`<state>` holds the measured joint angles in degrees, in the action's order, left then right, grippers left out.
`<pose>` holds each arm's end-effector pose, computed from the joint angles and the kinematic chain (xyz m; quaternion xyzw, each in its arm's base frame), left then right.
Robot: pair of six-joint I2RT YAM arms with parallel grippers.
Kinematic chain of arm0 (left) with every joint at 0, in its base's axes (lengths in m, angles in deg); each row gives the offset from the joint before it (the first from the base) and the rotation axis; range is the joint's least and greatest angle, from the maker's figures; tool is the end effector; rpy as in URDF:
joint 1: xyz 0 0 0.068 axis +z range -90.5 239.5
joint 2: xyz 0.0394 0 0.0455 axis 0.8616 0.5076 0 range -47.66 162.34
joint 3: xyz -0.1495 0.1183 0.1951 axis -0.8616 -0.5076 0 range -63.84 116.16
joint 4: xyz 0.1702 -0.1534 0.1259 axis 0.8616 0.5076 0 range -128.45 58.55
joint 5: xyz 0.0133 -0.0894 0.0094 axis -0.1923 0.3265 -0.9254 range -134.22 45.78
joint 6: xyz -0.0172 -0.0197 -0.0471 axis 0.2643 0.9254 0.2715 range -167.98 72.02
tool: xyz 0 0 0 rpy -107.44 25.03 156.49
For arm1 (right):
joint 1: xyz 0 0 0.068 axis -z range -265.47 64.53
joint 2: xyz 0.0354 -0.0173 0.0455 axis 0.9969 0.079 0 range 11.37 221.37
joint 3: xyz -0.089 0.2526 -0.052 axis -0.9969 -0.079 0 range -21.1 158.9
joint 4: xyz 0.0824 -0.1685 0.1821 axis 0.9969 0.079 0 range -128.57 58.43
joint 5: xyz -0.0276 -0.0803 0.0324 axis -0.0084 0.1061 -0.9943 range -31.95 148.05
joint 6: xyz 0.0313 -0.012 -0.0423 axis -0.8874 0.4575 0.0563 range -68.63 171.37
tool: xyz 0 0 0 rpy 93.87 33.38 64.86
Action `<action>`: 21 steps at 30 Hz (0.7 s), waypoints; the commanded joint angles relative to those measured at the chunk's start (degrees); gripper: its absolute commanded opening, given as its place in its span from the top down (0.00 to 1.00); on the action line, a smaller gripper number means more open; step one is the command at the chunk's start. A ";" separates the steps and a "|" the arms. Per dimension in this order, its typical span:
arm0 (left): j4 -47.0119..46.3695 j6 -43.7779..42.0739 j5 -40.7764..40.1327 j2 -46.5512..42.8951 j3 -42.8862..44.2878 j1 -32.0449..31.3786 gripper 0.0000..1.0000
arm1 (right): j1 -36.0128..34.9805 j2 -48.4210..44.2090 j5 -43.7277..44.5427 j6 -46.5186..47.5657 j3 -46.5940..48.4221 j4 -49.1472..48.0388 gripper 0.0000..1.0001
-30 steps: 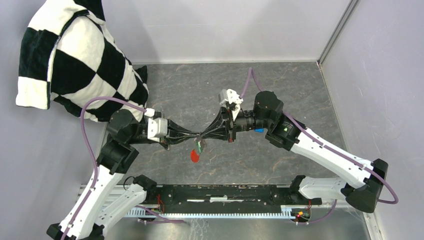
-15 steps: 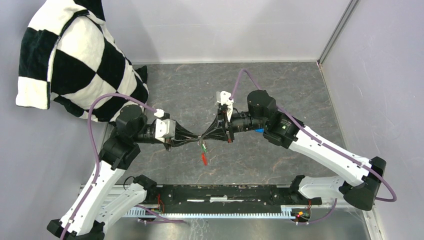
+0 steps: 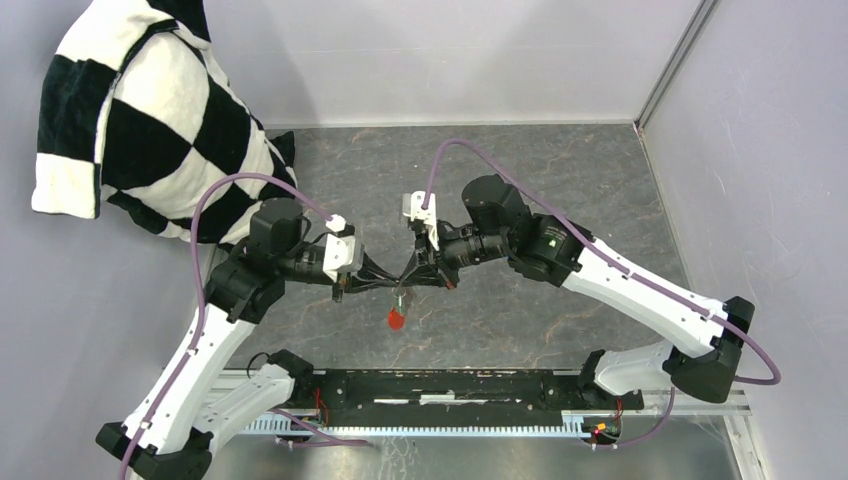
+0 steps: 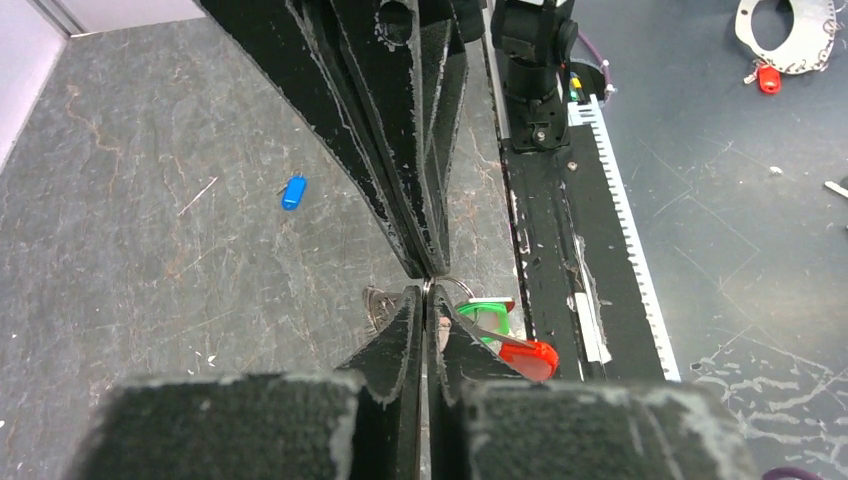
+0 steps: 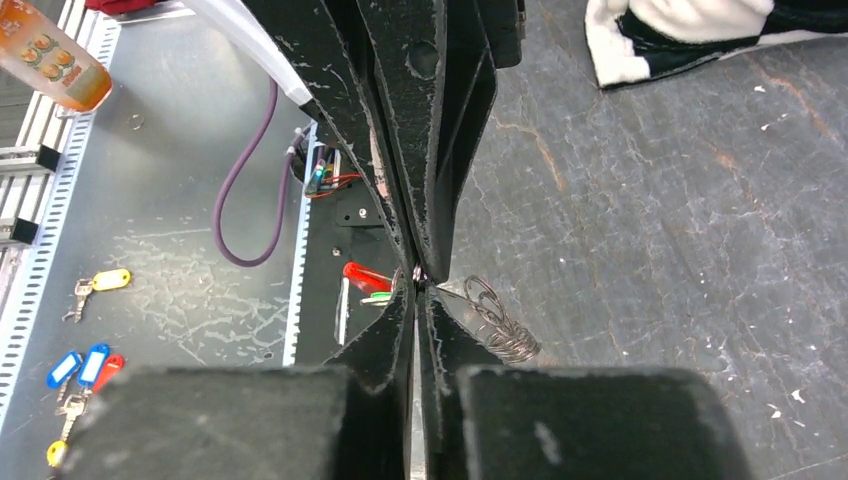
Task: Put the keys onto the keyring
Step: Adjust the key on the keyring.
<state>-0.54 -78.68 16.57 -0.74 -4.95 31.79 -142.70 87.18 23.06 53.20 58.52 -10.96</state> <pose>0.1175 -0.0967 0.3758 0.5910 0.5074 -0.4169 0.4685 0.1398 0.2552 0.4039 -0.5366 0.6143 0.4650 0.3440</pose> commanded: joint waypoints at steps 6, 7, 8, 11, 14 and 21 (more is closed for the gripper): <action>-1.30 -1.85 4.23 -1.22 2.79 -0.41 0.98 | 1.00 -8.19 11.06 1.86 -4.52 -10.41 0.45; -5.73 2.26 3.69 -2.32 1.86 -0.35 0.98 | 1.30 -9.92 11.33 2.15 -6.42 -11.41 0.37; -11.66 6.94 2.53 -3.43 0.38 -0.36 0.98 | 1.32 -11.67 11.81 2.64 -8.62 -12.06 0.23; -28.33 19.70 -4.60 -7.11 -4.54 -0.36 0.98 | 1.30 -15.79 14.01 3.27 -15.01 -14.20 0.02; -34.76 23.62 -11.40 -8.17 -6.92 -0.36 0.98 | 1.08 -18.97 15.79 2.72 -21.27 -18.57 0.02; -37.67 23.71 -15.09 -7.07 -7.30 -0.38 0.98 | -1.39 -19.56 26.36 3.00 -25.55 -23.95 0.02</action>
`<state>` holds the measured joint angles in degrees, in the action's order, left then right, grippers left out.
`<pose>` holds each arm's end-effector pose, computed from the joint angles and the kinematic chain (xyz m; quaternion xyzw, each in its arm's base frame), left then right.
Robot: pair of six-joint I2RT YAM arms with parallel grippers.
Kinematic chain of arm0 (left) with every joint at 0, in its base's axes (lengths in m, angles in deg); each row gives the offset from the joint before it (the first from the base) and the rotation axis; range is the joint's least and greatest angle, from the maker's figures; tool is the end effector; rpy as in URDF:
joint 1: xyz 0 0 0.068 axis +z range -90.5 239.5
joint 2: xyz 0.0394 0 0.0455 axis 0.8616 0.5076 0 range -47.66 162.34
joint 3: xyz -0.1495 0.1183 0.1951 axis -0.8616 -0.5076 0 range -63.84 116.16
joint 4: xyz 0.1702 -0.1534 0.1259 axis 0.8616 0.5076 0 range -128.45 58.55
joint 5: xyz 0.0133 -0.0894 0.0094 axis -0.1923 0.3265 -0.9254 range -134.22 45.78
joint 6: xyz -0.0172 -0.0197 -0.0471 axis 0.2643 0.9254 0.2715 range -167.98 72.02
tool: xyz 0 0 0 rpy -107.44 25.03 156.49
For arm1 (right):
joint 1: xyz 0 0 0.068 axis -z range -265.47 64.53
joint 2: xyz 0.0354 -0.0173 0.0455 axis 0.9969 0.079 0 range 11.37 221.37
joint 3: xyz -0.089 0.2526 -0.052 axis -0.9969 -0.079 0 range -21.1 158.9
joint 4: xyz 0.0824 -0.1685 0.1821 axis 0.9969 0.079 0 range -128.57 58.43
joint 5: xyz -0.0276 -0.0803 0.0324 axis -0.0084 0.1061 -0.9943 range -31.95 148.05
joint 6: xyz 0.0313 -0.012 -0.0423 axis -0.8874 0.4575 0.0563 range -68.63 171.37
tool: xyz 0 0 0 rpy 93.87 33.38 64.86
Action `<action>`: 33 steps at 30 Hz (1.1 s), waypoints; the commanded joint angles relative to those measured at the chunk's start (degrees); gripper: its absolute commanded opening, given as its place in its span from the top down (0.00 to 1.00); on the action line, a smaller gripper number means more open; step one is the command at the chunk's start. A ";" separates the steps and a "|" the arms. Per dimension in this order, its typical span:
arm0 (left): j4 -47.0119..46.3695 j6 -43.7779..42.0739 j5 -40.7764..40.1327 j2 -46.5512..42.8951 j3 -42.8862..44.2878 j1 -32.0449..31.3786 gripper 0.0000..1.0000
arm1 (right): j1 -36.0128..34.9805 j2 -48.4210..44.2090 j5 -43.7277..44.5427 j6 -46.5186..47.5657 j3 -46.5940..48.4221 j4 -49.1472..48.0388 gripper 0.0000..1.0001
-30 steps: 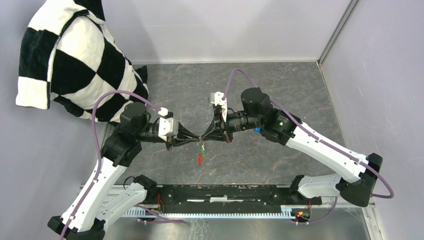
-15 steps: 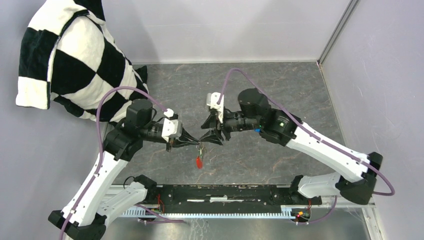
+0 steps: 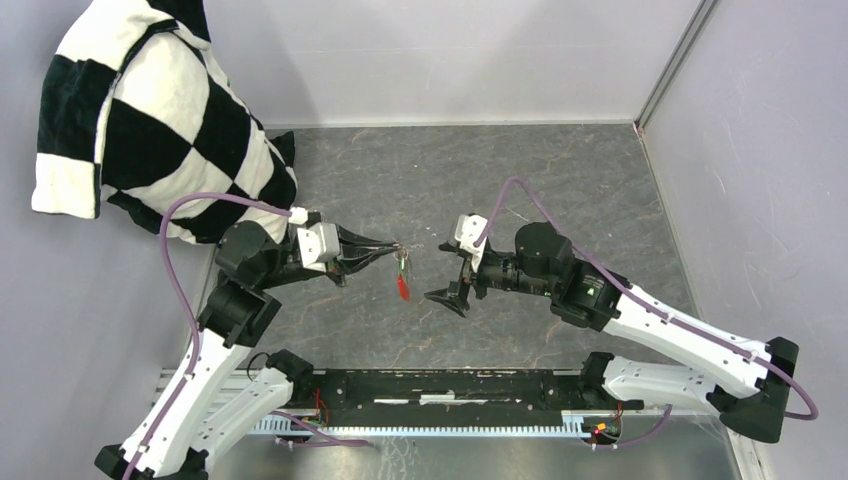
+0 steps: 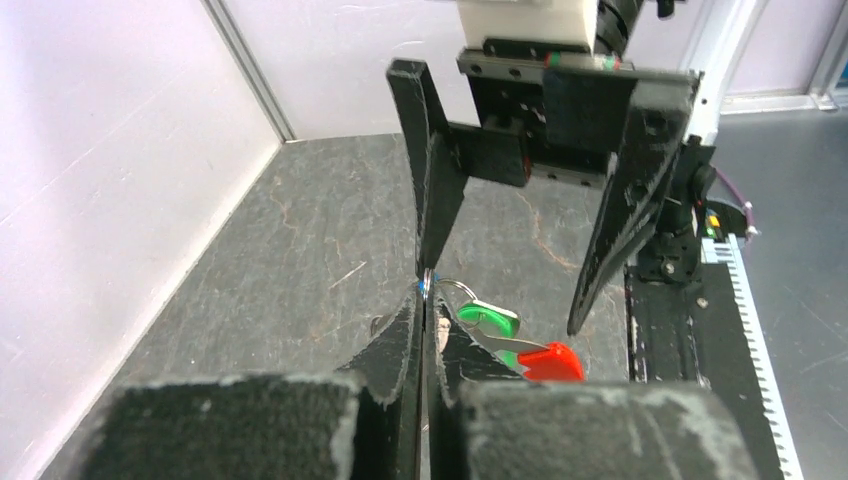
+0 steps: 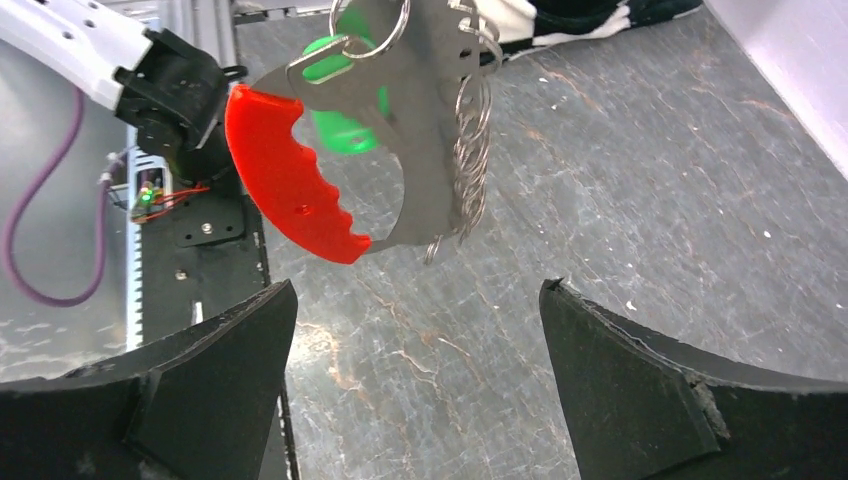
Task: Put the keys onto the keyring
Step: Adjust the key on the keyring.
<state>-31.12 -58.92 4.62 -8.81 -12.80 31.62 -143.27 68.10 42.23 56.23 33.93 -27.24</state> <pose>0.1097 -0.0883 0.3977 0.4918 0.4798 -0.3754 0.6221 0.1128 0.1977 0.3625 -0.4763 0.6178 0.3711 0.5037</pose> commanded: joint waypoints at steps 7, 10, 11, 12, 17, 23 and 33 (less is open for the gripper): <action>-7.09 2.31 -6.13 1.98 2.26 -0.16 0.98 | -0.81 -8.03 13.59 -3.94 -9.95 -20.05 0.02; -7.11 2.59 -10.16 2.31 2.09 -0.21 0.98 | -0.90 -5.88 10.52 -3.47 -8.65 -19.53 0.02; -7.09 2.59 -11.66 2.55 1.98 -0.24 0.98 | -1.31 -4.64 10.06 -3.87 -7.32 -18.32 0.02; -7.13 2.66 -13.03 2.79 1.89 -0.19 0.98 | -2.29 -3.56 10.46 -4.19 -6.83 -18.65 0.02; -7.83 2.59 -14.73 2.95 1.81 -0.28 0.98 | -8.47 0.72 18.78 -3.72 -5.99 -20.57 0.02; -8.74 3.19 -14.08 2.72 2.33 -0.18 0.98 | -9.84 5.46 22.89 -3.43 -5.49 -26.88 0.02; -7.65 3.61 -11.52 1.29 3.56 -0.24 0.98 | -9.91 12.39 24.93 -0.21 -2.05 -30.71 0.34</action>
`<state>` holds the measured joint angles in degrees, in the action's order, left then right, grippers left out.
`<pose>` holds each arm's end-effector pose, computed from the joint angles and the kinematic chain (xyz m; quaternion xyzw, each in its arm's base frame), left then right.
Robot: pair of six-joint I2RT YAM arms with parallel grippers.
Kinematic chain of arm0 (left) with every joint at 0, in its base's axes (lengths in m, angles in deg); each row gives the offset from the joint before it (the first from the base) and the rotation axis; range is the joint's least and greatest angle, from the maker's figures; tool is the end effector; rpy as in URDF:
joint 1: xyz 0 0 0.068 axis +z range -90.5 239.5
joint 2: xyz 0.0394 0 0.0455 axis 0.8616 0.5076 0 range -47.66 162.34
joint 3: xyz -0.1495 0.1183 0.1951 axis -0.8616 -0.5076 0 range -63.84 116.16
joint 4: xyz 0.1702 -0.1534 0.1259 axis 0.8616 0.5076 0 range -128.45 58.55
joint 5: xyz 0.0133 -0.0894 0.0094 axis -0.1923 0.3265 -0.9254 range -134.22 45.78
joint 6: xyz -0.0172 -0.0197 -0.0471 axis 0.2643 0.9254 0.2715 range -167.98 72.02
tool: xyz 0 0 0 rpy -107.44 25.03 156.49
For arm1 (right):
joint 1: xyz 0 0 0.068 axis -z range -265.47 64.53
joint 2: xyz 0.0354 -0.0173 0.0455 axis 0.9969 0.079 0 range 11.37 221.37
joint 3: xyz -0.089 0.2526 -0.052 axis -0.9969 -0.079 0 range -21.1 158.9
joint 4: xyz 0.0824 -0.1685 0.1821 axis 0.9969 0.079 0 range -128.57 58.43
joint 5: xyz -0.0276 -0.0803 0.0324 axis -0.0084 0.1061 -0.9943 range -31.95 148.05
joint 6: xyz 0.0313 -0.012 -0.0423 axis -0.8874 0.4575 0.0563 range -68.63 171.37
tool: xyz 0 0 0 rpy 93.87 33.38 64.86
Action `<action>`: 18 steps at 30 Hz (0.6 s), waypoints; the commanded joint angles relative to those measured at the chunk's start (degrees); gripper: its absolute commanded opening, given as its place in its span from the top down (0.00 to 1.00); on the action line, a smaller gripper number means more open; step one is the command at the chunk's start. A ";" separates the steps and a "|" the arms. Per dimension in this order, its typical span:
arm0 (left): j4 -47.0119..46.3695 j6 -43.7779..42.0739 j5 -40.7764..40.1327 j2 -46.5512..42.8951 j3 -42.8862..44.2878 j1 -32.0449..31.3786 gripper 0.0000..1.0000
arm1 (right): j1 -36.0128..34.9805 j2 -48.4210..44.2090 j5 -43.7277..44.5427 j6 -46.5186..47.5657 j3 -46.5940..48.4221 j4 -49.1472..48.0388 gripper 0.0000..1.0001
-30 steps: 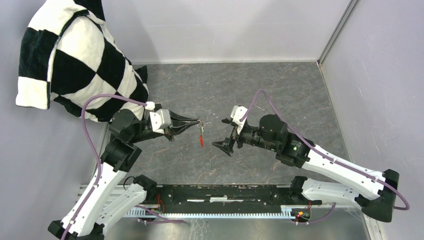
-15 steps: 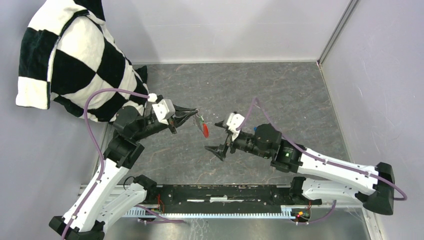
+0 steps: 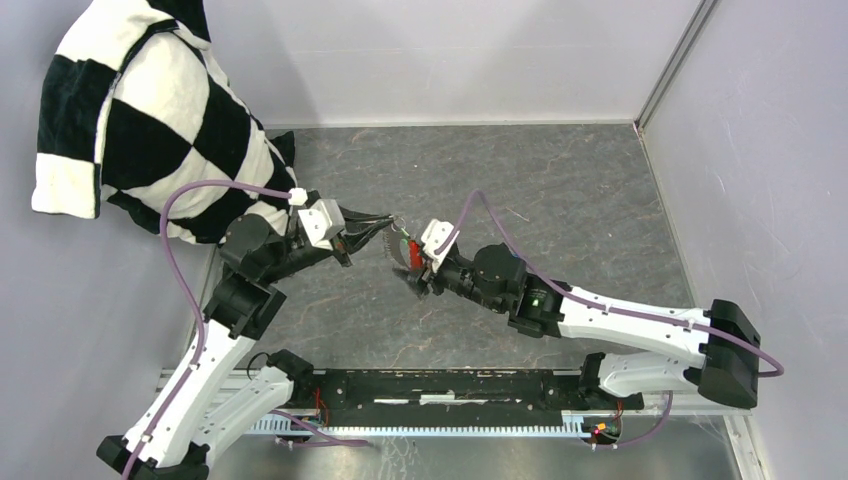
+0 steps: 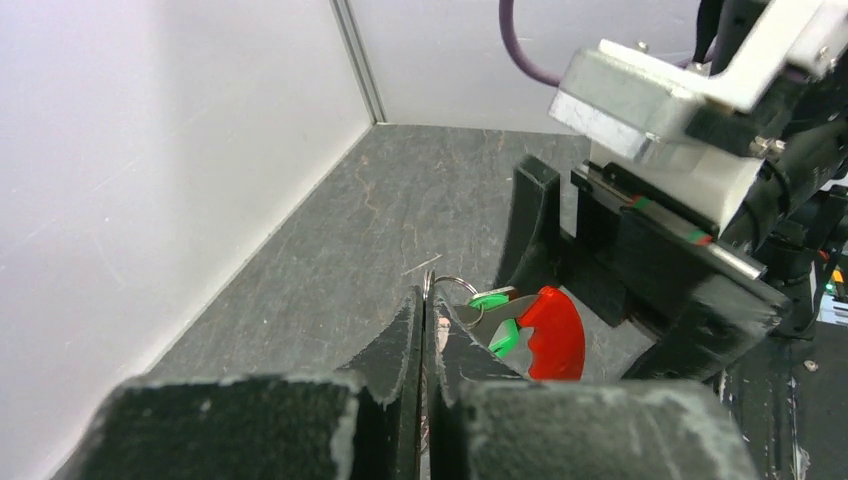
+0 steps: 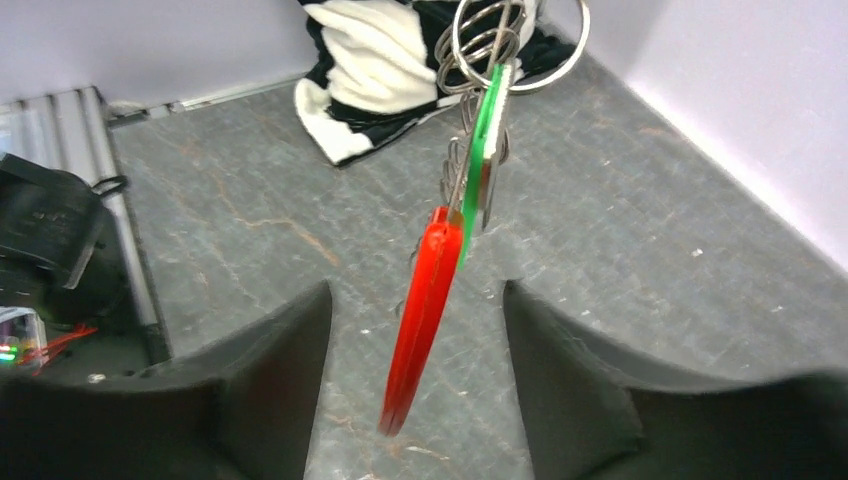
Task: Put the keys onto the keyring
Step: Adjust the key on the keyring.
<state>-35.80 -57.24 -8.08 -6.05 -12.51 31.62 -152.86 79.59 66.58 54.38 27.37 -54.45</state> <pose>0.1280 -0.0914 0.4019 0.4208 0.5227 -0.3179 0.6698 0.1131 0.2583 0.3249 -0.3785 0.6247 0.3167 0.6052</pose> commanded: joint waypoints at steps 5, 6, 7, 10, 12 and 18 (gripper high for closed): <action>1.08 -0.21 2.48 -1.33 4.17 -0.20 0.62 | -0.23 0.77 -4.75 -1.54 8.12 0.35 0.98; 2.57 -1.40 2.89 -1.33 4.42 -0.17 0.41 | -0.32 0.41 -5.23 -2.57 9.06 1.87 0.99; 4.08 -3.01 3.05 -1.46 4.70 -0.20 0.27 | -0.20 -0.09 -5.37 -2.91 9.78 3.30 1.00; 9.29 -8.78 3.24 -2.95 5.60 -0.16 0.09 | -0.20 -2.51 -6.32 -7.59 11.10 6.82 0.99; 12.15 -13.22 3.36 -5.09 5.63 -0.20 0.00 | 0.24 -3.73 -6.84 -10.40 13.26 10.94 1.00; 17.78 -28.23 3.20 -14.10 4.29 -0.18 0.00 | 3.22 -0.78 -11.33 -20.74 28.68 33.75 1.00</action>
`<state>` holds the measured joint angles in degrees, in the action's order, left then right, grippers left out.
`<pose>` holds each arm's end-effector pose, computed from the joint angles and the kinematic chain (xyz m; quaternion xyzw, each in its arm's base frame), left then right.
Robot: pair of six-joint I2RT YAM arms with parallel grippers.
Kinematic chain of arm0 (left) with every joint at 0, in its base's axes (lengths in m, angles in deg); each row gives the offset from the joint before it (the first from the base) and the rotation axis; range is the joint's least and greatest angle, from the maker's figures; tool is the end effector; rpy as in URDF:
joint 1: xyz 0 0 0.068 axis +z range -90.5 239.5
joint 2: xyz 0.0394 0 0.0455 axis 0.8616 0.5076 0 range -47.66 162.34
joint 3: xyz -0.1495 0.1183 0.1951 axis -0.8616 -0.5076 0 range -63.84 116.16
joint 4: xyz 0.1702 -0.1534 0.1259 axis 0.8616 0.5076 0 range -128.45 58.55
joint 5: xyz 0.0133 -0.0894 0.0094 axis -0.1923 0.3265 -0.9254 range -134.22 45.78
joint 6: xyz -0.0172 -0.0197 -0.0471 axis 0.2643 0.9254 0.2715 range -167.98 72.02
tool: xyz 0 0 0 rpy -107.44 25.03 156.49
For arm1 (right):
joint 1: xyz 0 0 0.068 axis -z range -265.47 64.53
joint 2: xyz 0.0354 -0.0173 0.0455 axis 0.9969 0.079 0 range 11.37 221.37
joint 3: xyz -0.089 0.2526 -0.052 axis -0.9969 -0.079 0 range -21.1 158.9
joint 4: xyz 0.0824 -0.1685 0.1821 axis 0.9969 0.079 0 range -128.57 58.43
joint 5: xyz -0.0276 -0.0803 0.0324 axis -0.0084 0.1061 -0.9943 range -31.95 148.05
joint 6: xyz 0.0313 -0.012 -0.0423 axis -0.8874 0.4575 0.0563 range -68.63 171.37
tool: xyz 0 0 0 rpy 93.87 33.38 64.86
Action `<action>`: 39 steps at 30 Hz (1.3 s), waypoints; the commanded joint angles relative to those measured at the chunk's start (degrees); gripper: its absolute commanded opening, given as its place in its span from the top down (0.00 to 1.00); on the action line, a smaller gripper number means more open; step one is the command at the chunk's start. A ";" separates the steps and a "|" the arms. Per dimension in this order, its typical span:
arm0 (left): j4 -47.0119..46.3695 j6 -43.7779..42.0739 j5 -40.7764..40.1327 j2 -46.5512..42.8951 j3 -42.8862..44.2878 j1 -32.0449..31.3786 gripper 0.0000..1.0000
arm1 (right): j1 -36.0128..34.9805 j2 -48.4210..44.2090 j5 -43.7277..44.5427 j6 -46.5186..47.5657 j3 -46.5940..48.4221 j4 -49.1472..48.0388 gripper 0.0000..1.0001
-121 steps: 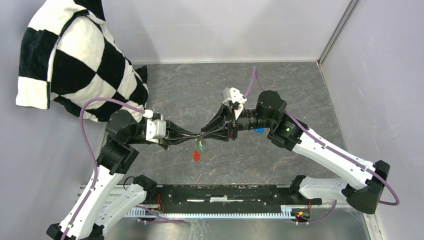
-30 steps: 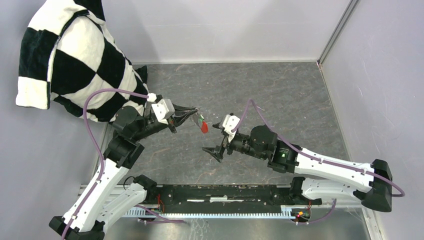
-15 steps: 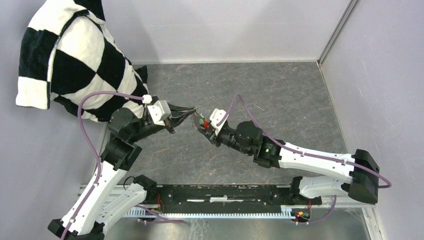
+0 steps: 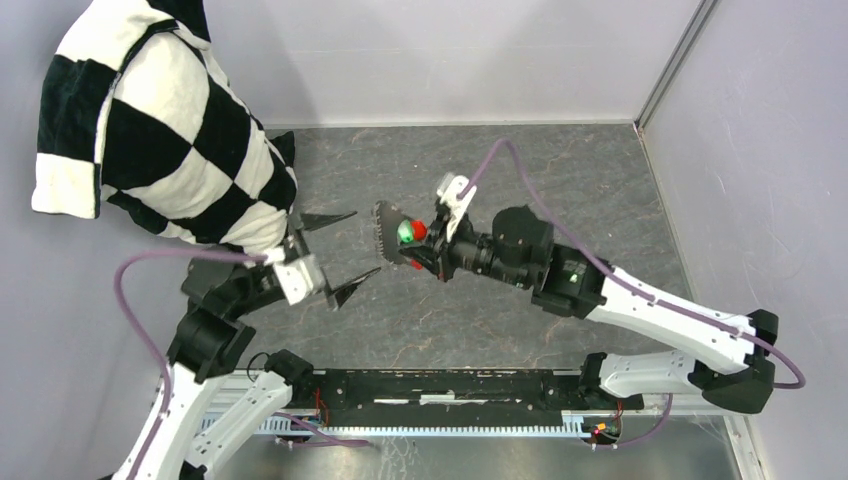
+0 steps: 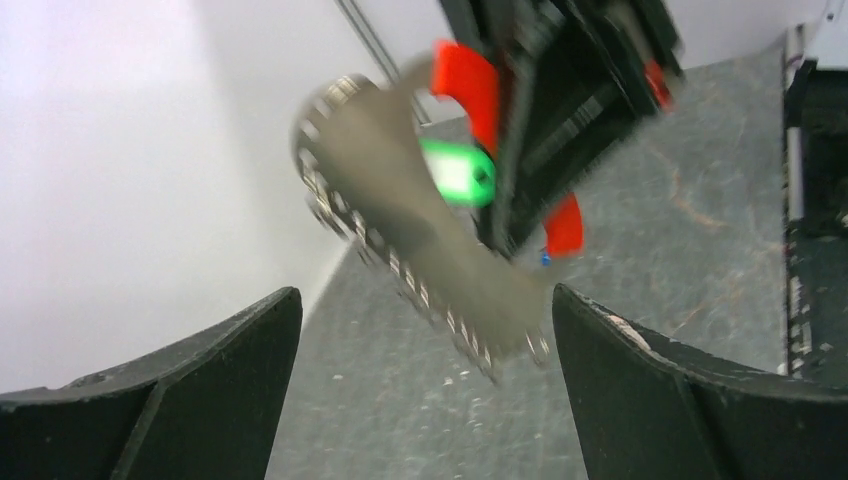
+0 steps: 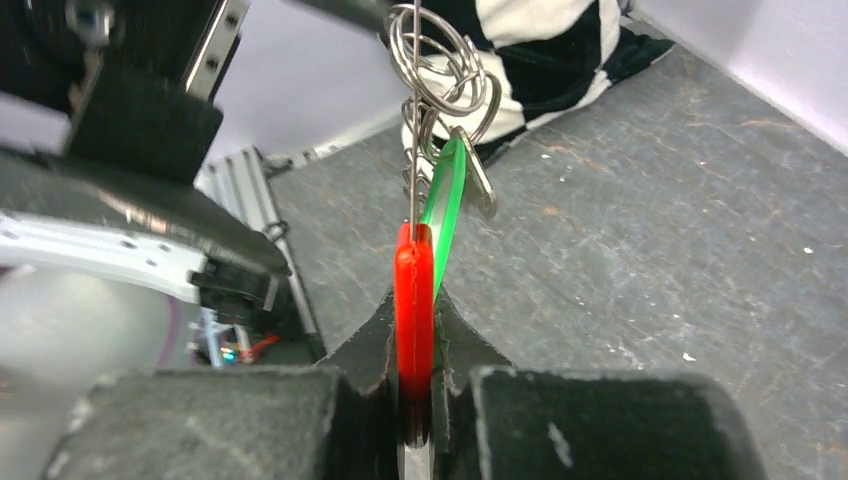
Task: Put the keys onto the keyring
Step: Adjust the key on the keyring.
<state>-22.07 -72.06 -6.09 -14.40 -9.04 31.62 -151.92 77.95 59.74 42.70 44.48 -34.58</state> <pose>0.0840 -0.0692 0.4132 0.4960 0.4675 -0.2434 0.6901 0.1088 0.2474 0.4019 -0.3474 0.6503 0.4032 0.5421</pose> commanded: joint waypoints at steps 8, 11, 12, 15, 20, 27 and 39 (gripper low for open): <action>14.23 -38.35 14.38 -14.84 -2.67 0.05 0.00 | 13.69 8.56 -29.17 -27.71 15.58 24.17 0.99; 22.98 -56.83 17.24 -15.35 -4.47 0.57 0.00 | 14.28 9.48 -33.51 -31.17 14.13 20.58 0.99; 26.06 -61.74 17.57 -15.22 -4.91 0.62 0.00 | 14.54 9.66 -34.72 -32.17 13.72 19.33 0.99; 30.02 -81.32 18.37 -14.18 -8.46 0.68 0.00 | 14.91 10.22 -37.31 -35.06 12.66 16.28 0.99; 30.11 -99.26 18.34 -10.84 -12.40 0.70 0.00 | 15.32 10.79 -39.11 -37.62 11.28 14.39 0.99; 22.11 -109.88 21.05 -10.19 -18.27 0.64 0.06 | 15.39 9.94 -40.37 -41.54 6.79 8.37 0.99; 9.94 -110.86 24.38 -13.05 -25.19 0.61 0.50 | 15.40 8.88 -39.36 -45.94 1.34 2.41 0.99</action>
<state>-7.71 -165.78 15.70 -27.54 -34.02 32.06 -136.73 89.45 20.77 -1.36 46.67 -26.56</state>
